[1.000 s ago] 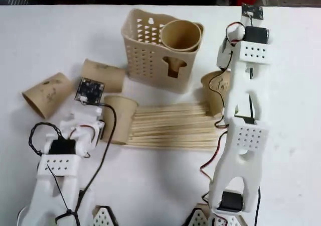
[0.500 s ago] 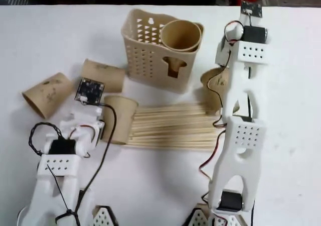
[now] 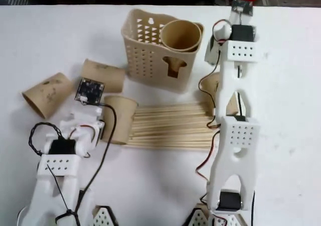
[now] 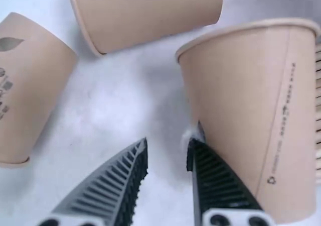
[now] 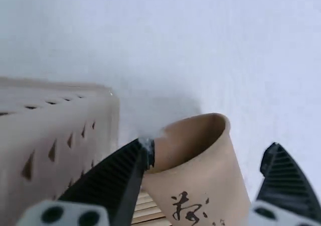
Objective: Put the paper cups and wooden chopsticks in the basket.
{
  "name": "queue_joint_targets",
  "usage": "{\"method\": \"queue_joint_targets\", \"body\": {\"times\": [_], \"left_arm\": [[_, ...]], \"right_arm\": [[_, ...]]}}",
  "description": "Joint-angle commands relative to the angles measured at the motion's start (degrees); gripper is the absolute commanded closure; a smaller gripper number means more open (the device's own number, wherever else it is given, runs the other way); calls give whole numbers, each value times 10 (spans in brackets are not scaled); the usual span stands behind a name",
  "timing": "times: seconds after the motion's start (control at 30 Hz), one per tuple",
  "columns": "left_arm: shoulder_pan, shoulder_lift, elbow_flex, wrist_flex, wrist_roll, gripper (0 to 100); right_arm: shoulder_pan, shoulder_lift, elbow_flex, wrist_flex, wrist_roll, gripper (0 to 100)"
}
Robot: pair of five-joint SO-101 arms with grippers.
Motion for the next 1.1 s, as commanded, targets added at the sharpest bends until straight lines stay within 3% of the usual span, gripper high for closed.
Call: {"method": "queue_joint_targets", "body": {"times": [0.0, 0.1, 0.33, 0.43, 0.6, 1.07], "left_arm": [[7, -10, -4, -7, 3, 854], [7, -10, -4, -7, 3, 854], [7, -10, -4, -8, 3, 854], [7, -10, -4, -8, 4, 854], [6, -10, -4, -8, 4, 854], [3, -10, -4, -9, 5, 854]], "right_arm": [[14, 7, -6, -3, -4, 662], [24, 7, 0, 7, -4, 680], [75, 6, 0, 9, 2, 933], [86, -4, 1, 11, 75, 985], [97, -93, 94, 11, 106, 983], [95, -516, 334, 7, 149, 983]]}}
